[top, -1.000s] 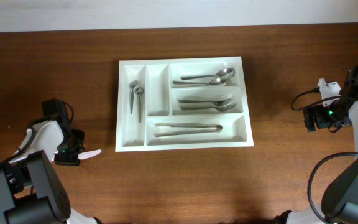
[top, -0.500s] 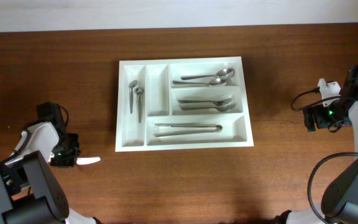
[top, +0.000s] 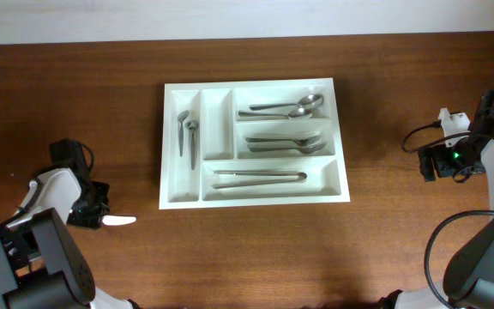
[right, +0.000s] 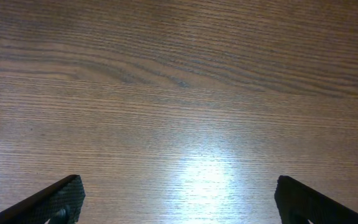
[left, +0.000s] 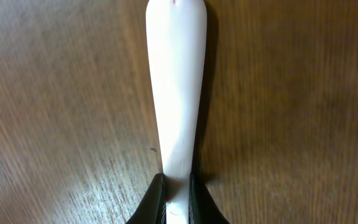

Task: Pack container
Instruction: 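Close the left gripper on the white plastic knife and lift it, then lower the knife into the tray's second narrow compartment and release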

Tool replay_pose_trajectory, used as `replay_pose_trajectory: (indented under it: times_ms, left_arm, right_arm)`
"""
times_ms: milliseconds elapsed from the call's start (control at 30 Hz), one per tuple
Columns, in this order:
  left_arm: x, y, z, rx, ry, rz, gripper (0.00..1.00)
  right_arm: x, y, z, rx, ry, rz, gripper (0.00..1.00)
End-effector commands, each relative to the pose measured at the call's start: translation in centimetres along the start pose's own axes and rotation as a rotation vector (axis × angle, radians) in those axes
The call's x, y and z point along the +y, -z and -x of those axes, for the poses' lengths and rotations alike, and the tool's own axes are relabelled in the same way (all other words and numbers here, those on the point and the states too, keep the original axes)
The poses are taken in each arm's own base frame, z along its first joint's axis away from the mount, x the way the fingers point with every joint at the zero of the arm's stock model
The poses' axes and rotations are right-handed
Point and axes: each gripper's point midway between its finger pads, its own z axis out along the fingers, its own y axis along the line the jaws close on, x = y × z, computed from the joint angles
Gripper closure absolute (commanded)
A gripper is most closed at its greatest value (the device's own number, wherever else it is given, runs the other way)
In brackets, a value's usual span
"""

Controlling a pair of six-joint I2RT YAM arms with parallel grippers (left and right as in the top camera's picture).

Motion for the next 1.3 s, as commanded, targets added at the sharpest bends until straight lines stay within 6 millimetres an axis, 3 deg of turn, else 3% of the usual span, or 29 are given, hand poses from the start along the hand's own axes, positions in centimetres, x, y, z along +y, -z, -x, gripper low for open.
replay_pose_trajectory:
  times_ms: [0, 133, 233, 500, 667, 867, 1133, 1267]
  left_arm:
    - [-2.7, 2.4, 1.2, -0.04, -0.16, -0.097, 0.98]
    - [-7.6, 6.1, 0.4, -0.096, -0.338, -0.265, 0.98]
    - [-11.5, 8.9, -1.9, -0.149, -0.482, -0.372, 0.98]
    - [-19.3, 15.5, -12.3, -0.259, -0.841, -0.655, 0.98]
    - [-21.4, 18.2, -18.5, -0.332, -1.058, -0.788, 0.98]
    - [-23.0, 17.8, -20.6, -0.386, -1.144, -0.825, 0.98]
    - [-24.4, 14.7, -21.4, -0.421, -1.28, -0.773, 0.97]
    - [-24.9, 14.9, -21.4, -0.434, -1.298, -0.776, 0.96]
  right_arm:
    - [0.0, 0.0, 0.0, -0.002, -0.003, 0.001, 0.01]
    - [-0.1, 0.0, 0.0, -0.002, -0.003, 0.001, 0.01]
    - [0.0, 0.0, 0.0, -0.002, -0.003, 0.001, 0.01]
    - [0.0, 0.0, 0.0, -0.002, -0.003, 0.001, 0.01]
    - [0.0, 0.0, 0.0, -0.002, -0.003, 0.001, 0.01]
    - [0.0, 0.0, 0.0, -0.002, -0.003, 0.001, 0.01]
    - [-0.1, 0.0, 0.0, -0.002, -0.003, 0.001, 0.01]
    - [0.0, 0.0, 0.0, -0.002, -0.003, 0.001, 0.01]
